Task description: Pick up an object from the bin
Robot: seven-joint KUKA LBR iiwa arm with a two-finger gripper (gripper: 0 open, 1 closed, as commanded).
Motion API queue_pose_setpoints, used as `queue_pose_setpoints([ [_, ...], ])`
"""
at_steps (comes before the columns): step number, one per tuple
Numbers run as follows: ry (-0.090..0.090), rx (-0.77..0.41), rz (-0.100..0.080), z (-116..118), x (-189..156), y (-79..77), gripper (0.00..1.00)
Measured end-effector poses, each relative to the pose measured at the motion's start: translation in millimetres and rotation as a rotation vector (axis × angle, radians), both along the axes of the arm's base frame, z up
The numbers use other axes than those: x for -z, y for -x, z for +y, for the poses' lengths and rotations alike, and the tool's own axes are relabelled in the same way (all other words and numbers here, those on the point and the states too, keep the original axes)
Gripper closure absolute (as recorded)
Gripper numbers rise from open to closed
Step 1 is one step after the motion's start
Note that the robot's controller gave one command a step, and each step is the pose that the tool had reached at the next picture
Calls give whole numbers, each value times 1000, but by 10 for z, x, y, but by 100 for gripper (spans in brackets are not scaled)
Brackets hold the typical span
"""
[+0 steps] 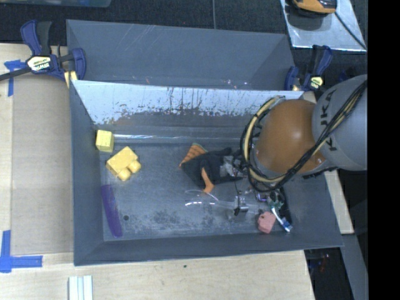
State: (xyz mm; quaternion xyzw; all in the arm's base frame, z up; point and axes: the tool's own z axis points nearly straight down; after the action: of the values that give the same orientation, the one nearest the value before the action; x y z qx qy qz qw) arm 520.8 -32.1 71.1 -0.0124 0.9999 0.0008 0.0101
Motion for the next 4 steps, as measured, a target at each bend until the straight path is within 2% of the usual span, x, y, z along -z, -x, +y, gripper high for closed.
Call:
queue_pose_setpoints([
  [1,-1,-20,-2,-34,6,-41,0],
  [2,0,4,-9,-9,-26,-19,100],
  [4,0,4,-12,-11,-79,-22,100],
])
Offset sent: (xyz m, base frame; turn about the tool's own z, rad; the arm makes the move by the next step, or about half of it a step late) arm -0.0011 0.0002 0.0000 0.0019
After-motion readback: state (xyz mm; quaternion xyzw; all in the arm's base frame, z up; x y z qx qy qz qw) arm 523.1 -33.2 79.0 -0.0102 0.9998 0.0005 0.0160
